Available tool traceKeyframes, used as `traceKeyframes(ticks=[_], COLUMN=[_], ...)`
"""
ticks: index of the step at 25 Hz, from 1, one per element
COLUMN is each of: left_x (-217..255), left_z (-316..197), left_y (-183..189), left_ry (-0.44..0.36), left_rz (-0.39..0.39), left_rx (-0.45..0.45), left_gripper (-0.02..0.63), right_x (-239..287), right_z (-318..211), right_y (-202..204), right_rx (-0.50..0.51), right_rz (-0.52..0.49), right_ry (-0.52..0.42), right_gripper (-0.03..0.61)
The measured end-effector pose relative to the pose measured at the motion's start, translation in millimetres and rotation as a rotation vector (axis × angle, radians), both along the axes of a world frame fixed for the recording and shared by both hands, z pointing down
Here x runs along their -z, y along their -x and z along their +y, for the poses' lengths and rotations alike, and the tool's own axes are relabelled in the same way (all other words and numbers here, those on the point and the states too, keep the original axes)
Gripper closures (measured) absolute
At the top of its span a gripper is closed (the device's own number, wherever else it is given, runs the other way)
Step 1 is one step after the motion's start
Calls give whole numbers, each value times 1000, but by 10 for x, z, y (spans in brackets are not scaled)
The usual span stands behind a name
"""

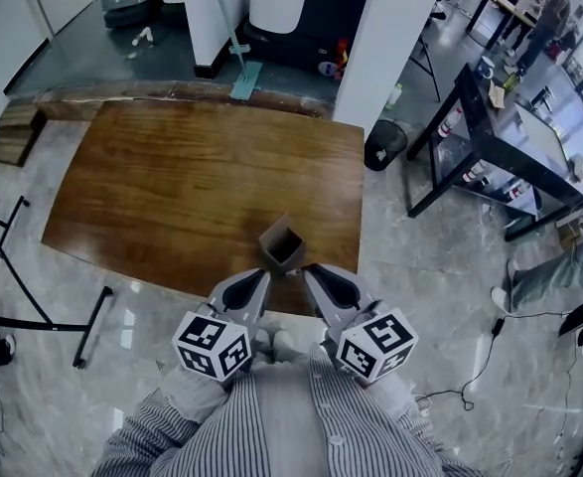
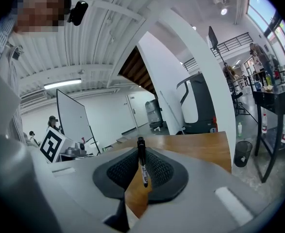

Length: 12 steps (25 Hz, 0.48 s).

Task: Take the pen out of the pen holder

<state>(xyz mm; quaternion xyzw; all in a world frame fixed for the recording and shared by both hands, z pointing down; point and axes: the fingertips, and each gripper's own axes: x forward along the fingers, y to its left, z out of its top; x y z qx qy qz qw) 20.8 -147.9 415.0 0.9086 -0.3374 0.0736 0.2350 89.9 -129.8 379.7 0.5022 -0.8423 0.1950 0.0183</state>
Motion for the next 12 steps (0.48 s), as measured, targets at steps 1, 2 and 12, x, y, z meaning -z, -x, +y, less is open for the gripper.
traceKeyframes(ticks=[1, 2, 12], left_x=[1, 3, 26], left_z=[-6, -14, -27], left_y=[6, 11, -4], left_ry=[3, 5, -12], left_rz=[3, 6, 12], left_rx=[3, 6, 8], left_gripper=[606, 606, 606], right_x=[2, 7, -19], right_z=[-2, -6, 8], right_y=[5, 10, 31], right_rx=[2, 4, 9], right_rz=[-2, -4, -5], right_ry=[0, -1, 1], right_gripper=[534, 534, 534])
